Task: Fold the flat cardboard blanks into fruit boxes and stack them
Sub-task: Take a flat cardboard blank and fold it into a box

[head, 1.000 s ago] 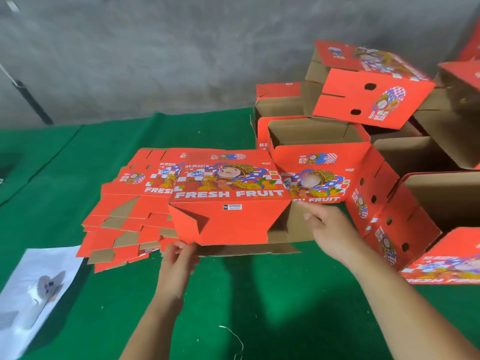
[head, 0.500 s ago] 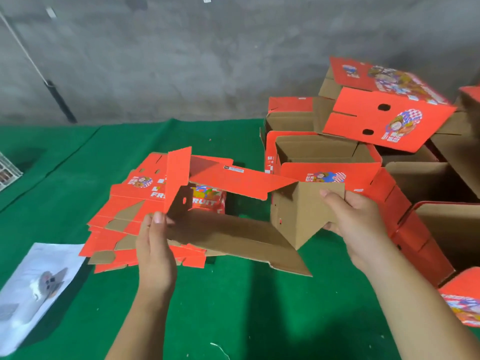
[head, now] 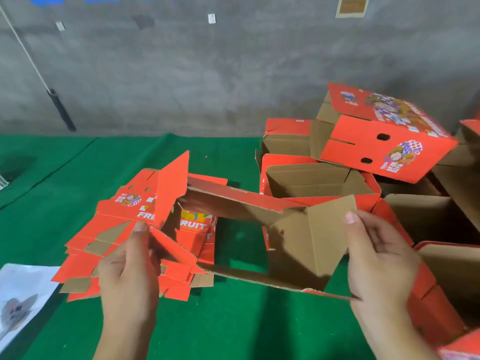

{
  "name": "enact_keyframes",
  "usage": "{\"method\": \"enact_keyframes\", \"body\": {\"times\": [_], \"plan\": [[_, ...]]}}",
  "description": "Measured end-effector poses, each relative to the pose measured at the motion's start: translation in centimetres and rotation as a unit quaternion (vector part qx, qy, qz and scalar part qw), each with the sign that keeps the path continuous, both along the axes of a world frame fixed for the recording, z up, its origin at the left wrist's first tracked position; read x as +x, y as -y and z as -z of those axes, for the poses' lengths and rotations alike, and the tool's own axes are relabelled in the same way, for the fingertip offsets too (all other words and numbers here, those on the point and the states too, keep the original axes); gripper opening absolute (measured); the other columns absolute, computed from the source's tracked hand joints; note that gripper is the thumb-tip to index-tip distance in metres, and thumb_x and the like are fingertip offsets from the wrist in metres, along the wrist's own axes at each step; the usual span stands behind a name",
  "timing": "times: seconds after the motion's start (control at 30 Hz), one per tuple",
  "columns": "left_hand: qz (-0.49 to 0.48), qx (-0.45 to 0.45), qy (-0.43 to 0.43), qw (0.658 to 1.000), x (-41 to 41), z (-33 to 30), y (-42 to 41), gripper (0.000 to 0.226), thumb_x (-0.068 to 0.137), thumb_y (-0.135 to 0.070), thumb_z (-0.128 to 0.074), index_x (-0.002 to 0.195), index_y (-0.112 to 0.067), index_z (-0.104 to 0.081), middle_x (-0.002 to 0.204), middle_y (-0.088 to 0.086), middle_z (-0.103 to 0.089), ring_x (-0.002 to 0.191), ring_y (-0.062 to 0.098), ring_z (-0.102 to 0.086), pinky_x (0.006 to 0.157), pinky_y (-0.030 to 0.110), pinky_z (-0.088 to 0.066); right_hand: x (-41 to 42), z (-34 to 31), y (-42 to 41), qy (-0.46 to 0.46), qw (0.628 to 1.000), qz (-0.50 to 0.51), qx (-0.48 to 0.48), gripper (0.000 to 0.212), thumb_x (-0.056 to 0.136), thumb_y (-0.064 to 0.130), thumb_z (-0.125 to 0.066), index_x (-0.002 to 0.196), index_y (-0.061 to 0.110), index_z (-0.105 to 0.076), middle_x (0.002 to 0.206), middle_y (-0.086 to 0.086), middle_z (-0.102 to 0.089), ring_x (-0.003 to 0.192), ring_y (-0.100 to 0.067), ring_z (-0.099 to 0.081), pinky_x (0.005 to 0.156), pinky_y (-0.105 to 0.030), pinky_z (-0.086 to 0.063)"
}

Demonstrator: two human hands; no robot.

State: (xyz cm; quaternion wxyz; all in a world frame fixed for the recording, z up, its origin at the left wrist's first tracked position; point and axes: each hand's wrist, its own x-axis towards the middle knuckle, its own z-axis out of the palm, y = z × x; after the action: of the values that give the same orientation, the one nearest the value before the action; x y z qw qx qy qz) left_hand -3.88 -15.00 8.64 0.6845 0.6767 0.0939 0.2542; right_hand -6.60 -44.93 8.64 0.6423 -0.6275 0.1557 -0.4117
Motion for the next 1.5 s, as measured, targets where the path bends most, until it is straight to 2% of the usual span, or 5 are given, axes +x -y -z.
{"method": "enact_keyframes", "body": {"times": [0.53, 0.8, 0.97, 1.2, 1.5], "plan": [[0.120, -0.047, -0.094, 0.987, 2.6, 0.8, 5.5, 0.051, 0.096, -0.047, -0.048, 0.058, -0.018, -0.066, 0.056, -0.004, -0.054, 0.059, 0.011, -0.061, 0.090, 0.044, -0.054, 1.0, 0.0, 7.0, -0.012, 0.987, 0.124, 0.102, 0.009, 0.089, 0.043, -0.072, 0.089, 0.036, -0.079, 0.090, 0.013, -0.078, 0.082, -0.006, -0.075, 0.063, -0.020, -0.058], [0.163, 0.122, -0.105, 0.973, 1.1, 1.1, 6.5, 0.079, 0.094, -0.077, -0.031, 0.049, -0.012, -0.043, 0.048, 0.002, -0.042, 0.050, 0.014, -0.039, 0.060, 0.031, -0.032, 0.2, 0.2, 10.4, -0.177, 0.977, 0.067, -0.097, 0.015, 0.093, 0.041, -0.068, 0.089, 0.055, -0.072, 0.080, 0.027, -0.072, 0.074, 0.008, -0.067, 0.065, -0.025, -0.052], [0.207, 0.255, -0.053, 0.943, 1.2, 1.9, 6.2, 0.083, 0.095, -0.081, -0.016, 0.058, -0.013, -0.044, 0.052, -0.004, -0.048, 0.053, 0.015, -0.043, 0.056, 0.036, -0.035, -0.9, 1.0, 11.2, -0.221, 0.925, 0.047, -0.305, 0.029, 0.099, 0.041, -0.059, 0.122, 0.027, -0.068, 0.085, 0.012, -0.068, 0.076, 0.005, -0.059, 0.070, -0.021, -0.043], [0.195, 0.399, -0.155, 0.882, 1.8, 4.0, 5.1, 0.064, 0.081, -0.090, -0.008, 0.111, -0.068, -0.060, 0.123, -0.002, -0.041, 0.121, 0.023, -0.034, 0.112, 0.044, -0.028, -2.4, 3.5, 9.2, -0.263, 0.929, -0.086, -0.246, 0.084, 0.094, 0.028, -0.070, 0.154, 0.059, -0.020, 0.113, 0.015, -0.072, 0.101, -0.014, -0.072, 0.084, -0.047, -0.059], [0.114, 0.429, -0.167, 0.880, 1.3, 5.4, 6.1, 0.079, 0.081, -0.090, -0.039, 0.135, -0.037, -0.063, 0.091, 0.001, -0.047, 0.093, 0.031, -0.050, 0.085, 0.047, -0.049, -3.6, 4.0, 5.5, -0.224, 0.918, 0.025, -0.325, 0.061, 0.096, 0.001, -0.056, 0.136, 0.047, -0.052, 0.143, -0.003, -0.039, 0.135, -0.030, -0.039, 0.110, -0.041, -0.035]]}}
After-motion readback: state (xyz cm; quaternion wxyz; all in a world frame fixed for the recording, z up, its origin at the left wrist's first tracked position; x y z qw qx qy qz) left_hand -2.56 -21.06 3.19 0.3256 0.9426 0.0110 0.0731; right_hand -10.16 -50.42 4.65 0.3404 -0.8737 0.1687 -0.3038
